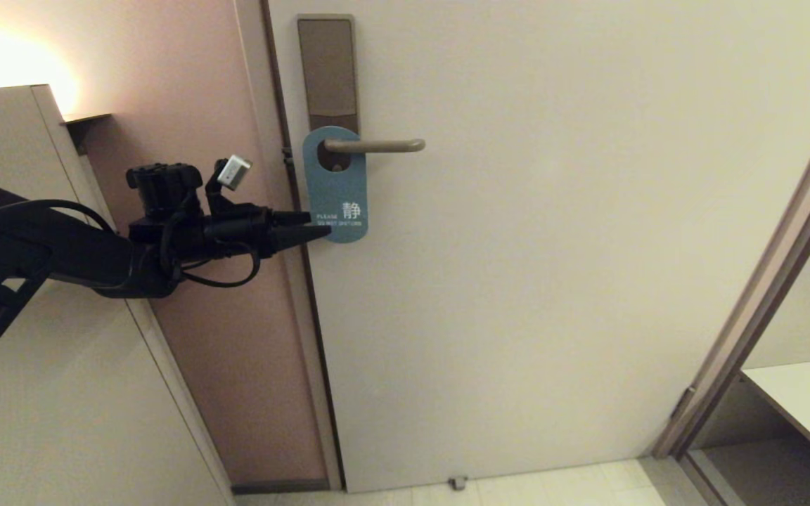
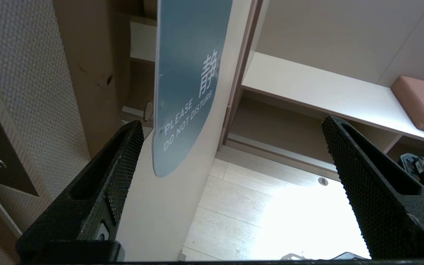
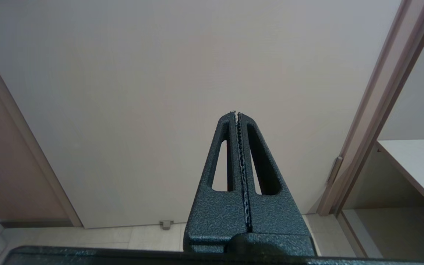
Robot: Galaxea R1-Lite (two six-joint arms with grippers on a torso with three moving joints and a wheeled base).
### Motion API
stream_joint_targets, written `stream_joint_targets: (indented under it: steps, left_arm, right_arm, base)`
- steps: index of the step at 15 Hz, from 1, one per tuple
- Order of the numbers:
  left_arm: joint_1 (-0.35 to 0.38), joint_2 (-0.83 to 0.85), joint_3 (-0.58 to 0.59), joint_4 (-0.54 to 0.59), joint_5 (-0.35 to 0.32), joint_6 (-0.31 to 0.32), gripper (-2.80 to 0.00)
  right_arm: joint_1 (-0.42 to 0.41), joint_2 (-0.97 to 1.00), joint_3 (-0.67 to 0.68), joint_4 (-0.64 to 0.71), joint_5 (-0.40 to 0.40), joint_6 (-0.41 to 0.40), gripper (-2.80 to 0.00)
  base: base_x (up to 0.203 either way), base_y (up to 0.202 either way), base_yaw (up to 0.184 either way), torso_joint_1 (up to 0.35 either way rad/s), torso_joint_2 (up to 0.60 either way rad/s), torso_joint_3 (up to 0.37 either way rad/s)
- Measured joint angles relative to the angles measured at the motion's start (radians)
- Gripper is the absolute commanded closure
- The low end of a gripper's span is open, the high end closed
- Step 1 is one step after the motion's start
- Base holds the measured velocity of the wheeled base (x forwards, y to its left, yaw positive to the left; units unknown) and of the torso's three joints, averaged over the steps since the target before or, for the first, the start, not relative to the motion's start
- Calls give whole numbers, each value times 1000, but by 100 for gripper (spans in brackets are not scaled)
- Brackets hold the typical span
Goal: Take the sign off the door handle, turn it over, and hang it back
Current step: Take down the sign
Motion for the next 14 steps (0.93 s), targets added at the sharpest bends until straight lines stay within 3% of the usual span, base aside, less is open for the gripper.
stream_joint_targets:
  steps: [14]
  left_arm:
    - [-6,-70,88,-1,-1,6,-280]
  right_arm:
    - [0,0,0,0,0,0,0]
  base:
    - [0,0,0,0,0,0]
